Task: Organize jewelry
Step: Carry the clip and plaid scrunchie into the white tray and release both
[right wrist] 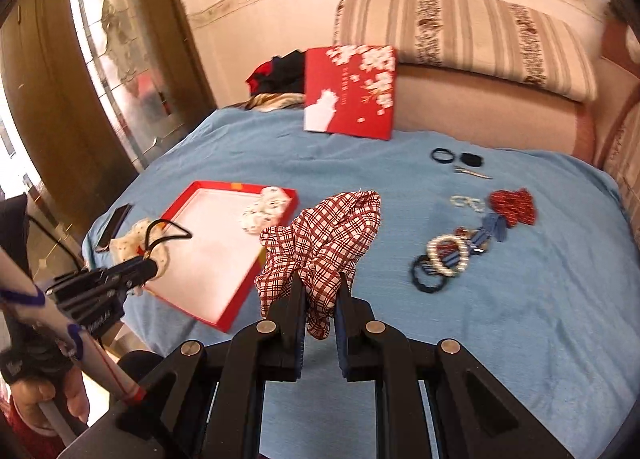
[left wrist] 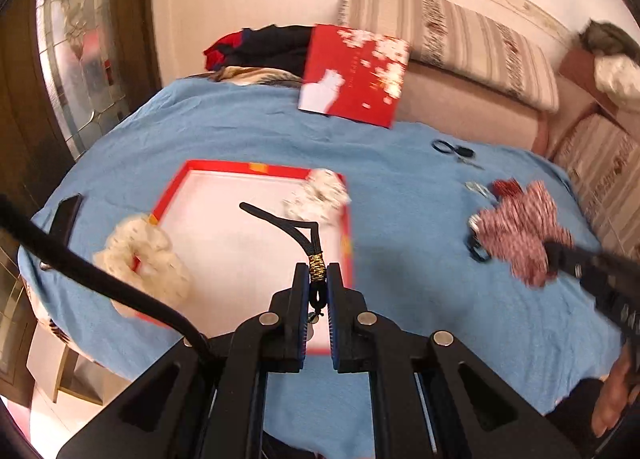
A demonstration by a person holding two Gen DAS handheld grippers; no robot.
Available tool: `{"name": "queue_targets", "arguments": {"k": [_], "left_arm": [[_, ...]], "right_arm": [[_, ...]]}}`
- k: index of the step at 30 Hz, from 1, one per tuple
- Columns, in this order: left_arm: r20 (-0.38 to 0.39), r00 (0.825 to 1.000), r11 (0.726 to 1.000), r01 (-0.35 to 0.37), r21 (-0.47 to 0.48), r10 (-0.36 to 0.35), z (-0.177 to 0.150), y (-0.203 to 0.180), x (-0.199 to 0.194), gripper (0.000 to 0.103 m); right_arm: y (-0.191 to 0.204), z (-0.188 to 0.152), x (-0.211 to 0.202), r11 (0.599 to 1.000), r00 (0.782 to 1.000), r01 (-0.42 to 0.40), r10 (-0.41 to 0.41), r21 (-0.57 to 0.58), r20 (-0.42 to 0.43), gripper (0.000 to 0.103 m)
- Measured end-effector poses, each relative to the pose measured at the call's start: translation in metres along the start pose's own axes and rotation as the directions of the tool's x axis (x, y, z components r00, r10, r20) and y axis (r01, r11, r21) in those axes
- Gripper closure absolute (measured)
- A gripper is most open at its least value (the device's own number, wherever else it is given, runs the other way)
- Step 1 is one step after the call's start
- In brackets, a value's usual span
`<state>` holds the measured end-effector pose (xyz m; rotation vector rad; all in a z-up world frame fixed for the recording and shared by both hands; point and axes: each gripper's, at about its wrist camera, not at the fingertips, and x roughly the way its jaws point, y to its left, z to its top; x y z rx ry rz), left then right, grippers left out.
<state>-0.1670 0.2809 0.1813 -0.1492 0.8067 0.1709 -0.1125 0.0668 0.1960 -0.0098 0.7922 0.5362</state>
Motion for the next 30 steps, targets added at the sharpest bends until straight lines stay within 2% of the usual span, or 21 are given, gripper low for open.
{"name": "queue_targets", "arguments": {"k": [7,11,14,20,26,30], "left_arm": [[-0.049,0.996,0.993,-0.075,-0.088,0.071,0.053,0.080,0.049,0.095],[-0.091,0.993,0.989,-0.085,-0.123,0.074,0.079,0.108,0.088,0.095],[-0.131,0.990,0.987,-0.076,-0.145,0.057,0.091,0.120,0.118,0.095],[-0.231,0.973,0.979,-0.069,-0.192,0.023,0.098,0.140,0.186,0.095],[-0.275,0.957,0.981,-0.131,-0.141,0.088,0.107,0.141,0.228,0.095],[-0.289,0.950,0.979,-0.157,-0.126,0.115,0.113,0.144,0.245,0.095]], "right_arm": [[0.047,0.020,0.049,0.995,0.996,-0.075,0.073,-0.062,-0.045,0.089],[0.069,0.027,0.081,0.990,0.991,-0.115,0.108,-0.079,-0.084,0.089],[0.086,0.031,0.114,0.985,0.982,-0.146,0.134,-0.089,-0.130,0.089],[0.103,0.021,0.165,0.976,0.959,-0.192,0.164,-0.102,-0.230,0.089],[0.109,-0.006,0.196,0.966,0.924,-0.239,0.196,-0.096,-0.327,0.089],[0.110,-0.018,0.203,0.963,0.909,-0.258,0.213,-0.082,-0.357,0.089]]}}
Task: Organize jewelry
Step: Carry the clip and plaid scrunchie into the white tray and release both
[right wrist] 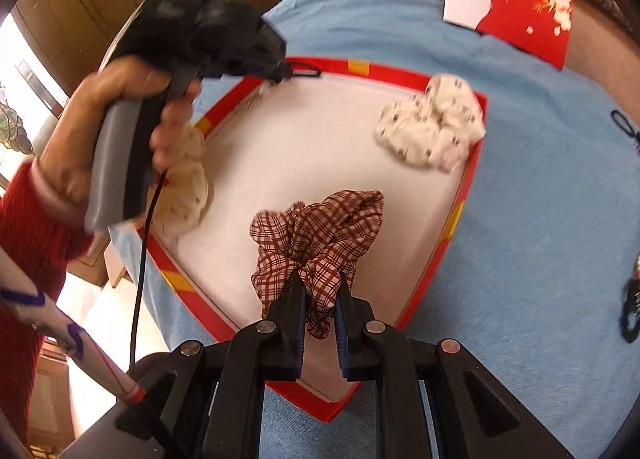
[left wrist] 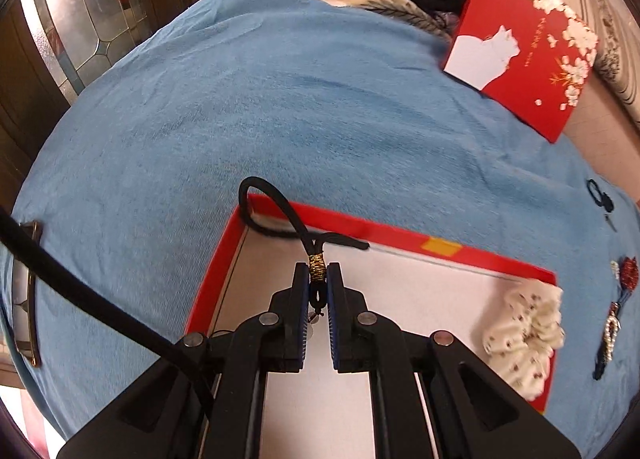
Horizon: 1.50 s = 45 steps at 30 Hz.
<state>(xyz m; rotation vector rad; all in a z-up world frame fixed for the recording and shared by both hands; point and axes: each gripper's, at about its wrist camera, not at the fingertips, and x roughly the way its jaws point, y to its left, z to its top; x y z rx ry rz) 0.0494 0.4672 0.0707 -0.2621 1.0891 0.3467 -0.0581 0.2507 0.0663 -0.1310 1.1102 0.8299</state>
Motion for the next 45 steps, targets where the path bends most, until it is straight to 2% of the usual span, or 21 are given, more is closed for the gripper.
{"name": "queue_targets", "arguments": {"k": [8,12,13,15,17,23,27,30,32,35,37,40,45], "left_arm": [[0.000,0.999,0.999,-0.050,-0.004,0.050,0.002,-0.002,0.013,0.092],[0.015,0.998,0.998,-0.055,-0.009,0.055,0.001,-0.001,0.009,0.061],[0.025,0.999,0.999,-0.040,-0.026,0.041,0.000,0.001,0.005,0.055],[0.036,0.999,0.999,-0.009,-0.053,0.011,0.001,0.004,-0.003,0.053],[0.042,0.999,0.998,0.003,-0.067,0.000,0.001,0.006,-0.009,0.053],[0.095,0.996,0.995,0.011,-0.100,-0.001,-0.006,0.010,-0.046,0.053],[0.152,0.986,0.994,-0.048,-0.101,0.063,-0.025,0.004,-0.079,0.052],[0.167,0.984,0.995,-0.052,-0.083,0.066,-0.054,-0.010,-0.103,0.050],[0.172,0.983,0.997,-0.053,-0.060,0.063,-0.070,-0.022,-0.113,0.044],[0.196,0.978,0.997,-0.072,-0.024,0.075,-0.101,-0.044,-0.133,0.028],[0.201,0.979,0.999,-0.042,-0.014,0.044,-0.124,-0.059,-0.144,0.019],[0.178,0.984,1.000,0.020,-0.001,-0.019,-0.147,-0.078,-0.153,0.016],[0.188,0.981,0.998,0.035,0.059,-0.046,-0.172,-0.112,-0.170,0.014]], "right_arm": [[0.002,-0.009,0.000,0.999,0.999,-0.038,0.038,0.002,-0.017,0.089],[0.010,-0.012,0.001,0.999,1.000,-0.017,0.017,-0.027,-0.014,0.087],[0.010,-0.013,-0.001,0.999,1.000,-0.012,0.011,-0.034,-0.009,0.083],[0.016,-0.015,-0.001,0.999,1.000,-0.003,0.004,-0.048,0.007,0.081],[0.019,-0.013,-0.007,0.998,1.000,0.013,-0.012,-0.060,0.024,0.063],[0.025,-0.011,-0.028,0.996,0.997,0.034,-0.029,-0.080,0.068,0.051],[0.026,-0.019,-0.052,0.995,0.993,0.052,-0.043,-0.083,0.107,0.048],[0.019,-0.025,-0.067,0.995,0.989,0.072,-0.062,-0.071,0.137,0.044],[0.011,-0.034,-0.080,0.994,0.984,0.092,-0.083,-0.051,0.155,0.043],[-0.008,-0.048,-0.094,0.992,0.978,0.125,-0.122,-0.004,0.168,0.042],[-0.024,-0.058,-0.102,0.988,0.974,0.148,-0.153,0.040,0.169,0.042],[-0.052,-0.074,-0.115,0.977,0.966,0.178,-0.197,0.117,0.168,0.042],[-0.094,-0.101,-0.140,0.946,0.951,0.214,-0.259,0.245,0.169,0.042]]}}
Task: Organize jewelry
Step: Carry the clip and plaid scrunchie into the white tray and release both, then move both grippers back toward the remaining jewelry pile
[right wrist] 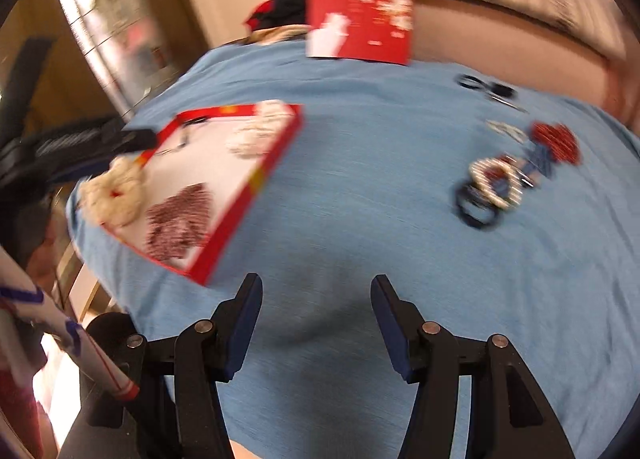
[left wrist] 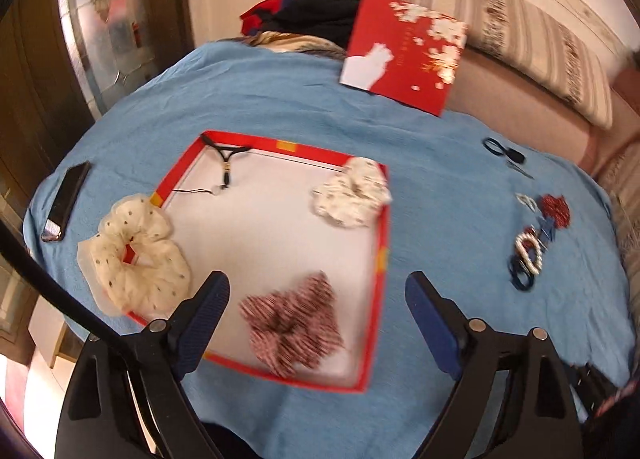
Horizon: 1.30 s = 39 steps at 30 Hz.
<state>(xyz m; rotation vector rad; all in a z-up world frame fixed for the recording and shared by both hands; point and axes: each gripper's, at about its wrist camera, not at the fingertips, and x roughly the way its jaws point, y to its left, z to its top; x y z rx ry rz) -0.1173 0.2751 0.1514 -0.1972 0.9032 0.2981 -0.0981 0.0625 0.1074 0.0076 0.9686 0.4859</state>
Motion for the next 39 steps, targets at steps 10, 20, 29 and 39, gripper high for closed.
{"name": "queue_targets", "arguments": {"k": [10,20,29,39], "left_arm": [[0.046,0.999,0.992,0.015,0.127,-0.021,-0.023,-0.057,-0.035,0.014],[0.003,1.000,0.984,0.028,0.176,-0.029,-0.034,-0.083,-0.033,0.014],[-0.039,0.995,0.975,0.093,0.203,-0.087,-0.037,-0.101,-0.020,0.014],[-0.180,0.952,0.921,0.288,0.262,-0.247,-0.025,-0.158,0.033,0.045]], "right_arm": [[-0.060,-0.011,-0.031,0.988,0.997,0.058,-0.066,0.145,0.051,0.042],[-0.084,-0.023,-0.042,0.978,0.994,0.073,-0.087,0.197,0.064,0.042],[-0.114,-0.031,-0.044,0.964,0.990,0.102,-0.121,0.245,0.065,0.042],[-0.163,-0.032,-0.036,0.940,0.981,0.176,-0.194,0.291,0.031,0.042]]}}
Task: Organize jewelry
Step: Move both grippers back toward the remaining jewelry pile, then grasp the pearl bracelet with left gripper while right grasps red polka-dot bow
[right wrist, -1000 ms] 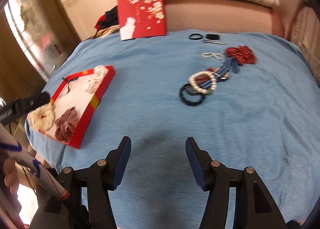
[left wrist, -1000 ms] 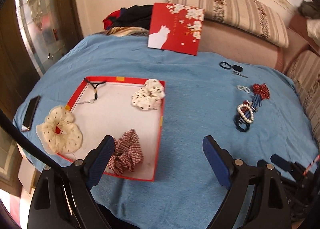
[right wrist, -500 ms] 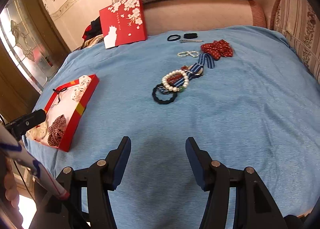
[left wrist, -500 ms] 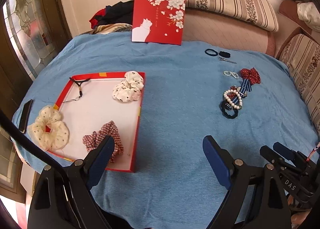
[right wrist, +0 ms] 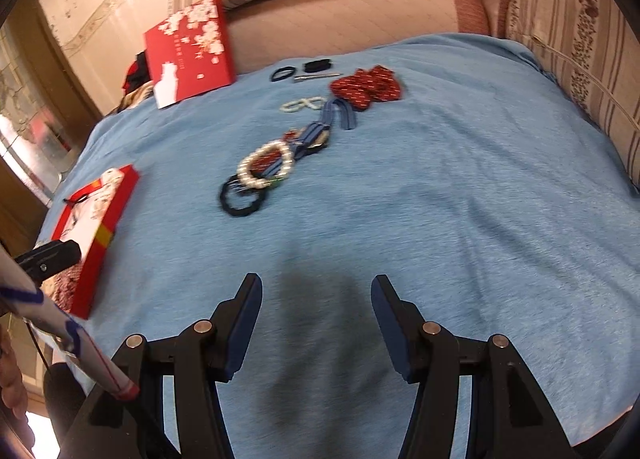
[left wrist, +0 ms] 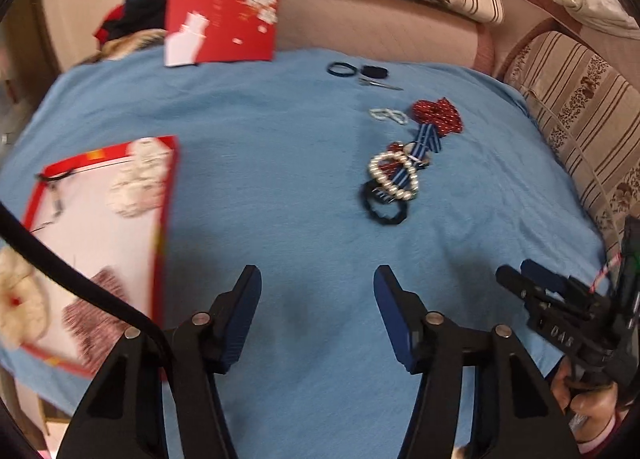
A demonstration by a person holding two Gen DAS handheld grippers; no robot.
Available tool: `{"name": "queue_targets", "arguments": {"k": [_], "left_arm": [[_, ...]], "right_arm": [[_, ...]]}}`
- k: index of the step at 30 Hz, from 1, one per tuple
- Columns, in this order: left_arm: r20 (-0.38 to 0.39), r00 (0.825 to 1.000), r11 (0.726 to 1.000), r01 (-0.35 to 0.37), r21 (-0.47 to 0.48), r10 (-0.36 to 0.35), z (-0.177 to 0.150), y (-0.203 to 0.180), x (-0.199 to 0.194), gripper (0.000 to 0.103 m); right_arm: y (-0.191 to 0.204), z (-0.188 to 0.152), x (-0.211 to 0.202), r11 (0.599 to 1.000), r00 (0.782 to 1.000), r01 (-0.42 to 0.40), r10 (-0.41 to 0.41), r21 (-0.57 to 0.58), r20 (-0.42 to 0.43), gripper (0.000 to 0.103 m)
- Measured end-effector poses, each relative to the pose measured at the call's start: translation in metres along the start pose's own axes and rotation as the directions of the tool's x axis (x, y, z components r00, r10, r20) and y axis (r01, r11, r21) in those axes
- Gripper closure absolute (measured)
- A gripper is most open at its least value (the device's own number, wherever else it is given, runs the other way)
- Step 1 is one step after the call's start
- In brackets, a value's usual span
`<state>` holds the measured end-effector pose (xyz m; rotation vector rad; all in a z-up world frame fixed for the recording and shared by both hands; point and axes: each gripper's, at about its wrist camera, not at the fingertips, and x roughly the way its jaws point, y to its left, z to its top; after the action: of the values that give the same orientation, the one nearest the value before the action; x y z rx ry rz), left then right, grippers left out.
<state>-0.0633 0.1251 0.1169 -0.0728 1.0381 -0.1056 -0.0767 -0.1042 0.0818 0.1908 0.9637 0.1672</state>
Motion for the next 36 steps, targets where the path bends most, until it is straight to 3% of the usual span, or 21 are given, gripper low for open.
{"name": "queue_targets", "arguments": {"k": [5,9,11,15,17,20,25,28,36], "left_arm": [[-0.038,0.995,0.995,0.091,-0.029,-0.092,0.040,-0.011,0.046,0.045],[-0.092,0.981,0.984,0.164,-0.069,-0.170,0.071,-0.015,0.087,0.063],[-0.127,0.969,0.976,0.200,-0.092,-0.210,0.082,-0.016,0.109,0.063],[-0.198,0.954,0.972,0.210,-0.104,-0.227,0.091,-0.024,0.150,0.065],[-0.231,0.946,0.973,0.208,-0.100,-0.226,0.091,-0.030,0.164,0.074],[-0.213,0.953,0.974,0.195,-0.112,-0.216,0.094,-0.032,0.167,0.093],[-0.154,0.952,0.947,0.229,-0.224,-0.266,0.094,-0.006,0.149,0.094],[-0.121,0.955,0.941,0.234,-0.245,-0.269,0.088,0.014,0.130,0.094],[-0.113,0.979,0.962,0.141,-0.234,-0.171,0.054,0.059,0.104,0.094]], "right_arm": [[-0.020,0.013,0.010,0.999,1.000,0.019,-0.019,0.028,-0.005,0.042],[-0.033,0.022,0.017,0.999,1.000,0.029,-0.028,0.041,-0.006,0.042],[-0.038,0.025,0.020,0.998,1.000,0.029,-0.029,0.048,-0.007,0.042],[-0.045,0.030,0.027,0.998,1.000,0.025,-0.025,0.064,-0.011,0.042],[-0.047,0.031,0.031,0.997,1.000,0.024,-0.023,0.068,-0.015,0.042],[-0.046,0.030,0.036,0.998,0.999,0.027,-0.026,0.059,-0.022,0.042],[-0.043,0.027,0.042,0.998,0.999,0.035,-0.034,0.045,-0.031,0.042],[-0.043,0.027,0.043,0.999,0.999,0.038,-0.037,0.037,-0.029,0.042],[-0.034,0.034,0.046,0.999,0.999,0.026,-0.026,0.023,-0.023,0.042]]}}
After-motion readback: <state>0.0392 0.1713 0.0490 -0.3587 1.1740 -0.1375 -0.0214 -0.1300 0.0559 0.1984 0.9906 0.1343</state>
